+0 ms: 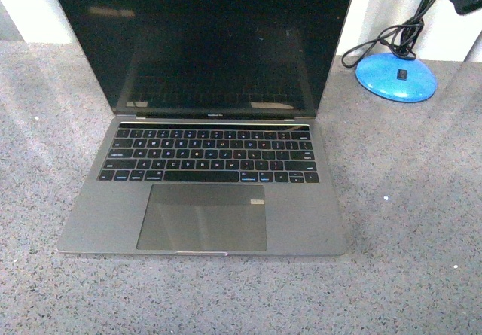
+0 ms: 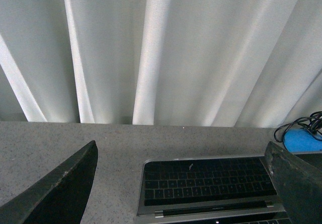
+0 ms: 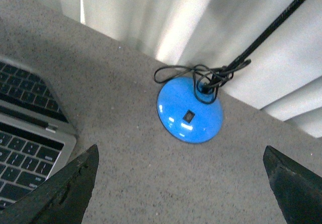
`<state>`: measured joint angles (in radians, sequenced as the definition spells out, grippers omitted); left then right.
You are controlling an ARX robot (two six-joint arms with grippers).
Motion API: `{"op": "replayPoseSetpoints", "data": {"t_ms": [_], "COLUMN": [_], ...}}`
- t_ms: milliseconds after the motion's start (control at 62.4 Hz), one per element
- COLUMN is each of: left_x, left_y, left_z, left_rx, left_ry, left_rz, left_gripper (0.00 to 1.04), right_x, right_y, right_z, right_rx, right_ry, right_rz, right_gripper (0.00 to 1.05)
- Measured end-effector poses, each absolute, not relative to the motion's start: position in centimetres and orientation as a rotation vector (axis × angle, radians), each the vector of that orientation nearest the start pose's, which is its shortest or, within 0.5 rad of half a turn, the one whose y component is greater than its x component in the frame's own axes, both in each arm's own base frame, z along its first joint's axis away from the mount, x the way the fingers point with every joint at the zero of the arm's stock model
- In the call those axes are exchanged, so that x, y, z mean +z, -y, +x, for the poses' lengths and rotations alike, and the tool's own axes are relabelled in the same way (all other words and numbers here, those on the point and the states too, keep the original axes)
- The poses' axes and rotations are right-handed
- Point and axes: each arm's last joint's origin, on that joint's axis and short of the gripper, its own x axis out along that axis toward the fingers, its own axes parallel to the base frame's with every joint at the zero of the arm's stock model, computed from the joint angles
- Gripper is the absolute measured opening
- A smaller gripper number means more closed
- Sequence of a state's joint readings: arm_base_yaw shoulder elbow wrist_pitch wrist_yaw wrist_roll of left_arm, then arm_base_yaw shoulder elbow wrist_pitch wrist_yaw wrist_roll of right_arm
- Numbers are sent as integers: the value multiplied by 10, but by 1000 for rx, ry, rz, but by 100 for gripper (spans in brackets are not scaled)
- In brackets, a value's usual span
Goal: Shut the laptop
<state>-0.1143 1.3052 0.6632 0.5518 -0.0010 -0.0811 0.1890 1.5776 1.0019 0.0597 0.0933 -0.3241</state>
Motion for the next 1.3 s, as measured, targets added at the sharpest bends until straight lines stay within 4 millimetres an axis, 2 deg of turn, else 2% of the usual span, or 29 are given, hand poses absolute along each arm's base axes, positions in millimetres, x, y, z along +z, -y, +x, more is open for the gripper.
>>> {"op": "replayPoseSetpoints", "data": {"t_ms": [256,465,769,1058,1298], "left_x": [247,252,246,245,240], "left_y": [45,50,46,46,47], "left_z": [332,366,385,385,382], "left_rx": [-140,-152,-108,-118,-135], "left_ry": [-129,-139,-271,-355,-417], "left_rz": [-71,-73,-72,-94,-116], "left_gripper": [97,56,3,4,4], "right_x": [262,268,273,264,248], "right_y": [-93,-113,-134,-149,-150], "right_z": [394,415,429,426,421], "right_rx": [229,266,268,253,247], "right_ry": [-433,-440,-463,-507,-551], "right_rz": [-355,-272,-169,-75,-58], "right_gripper": [95,56,1,1,1]}}
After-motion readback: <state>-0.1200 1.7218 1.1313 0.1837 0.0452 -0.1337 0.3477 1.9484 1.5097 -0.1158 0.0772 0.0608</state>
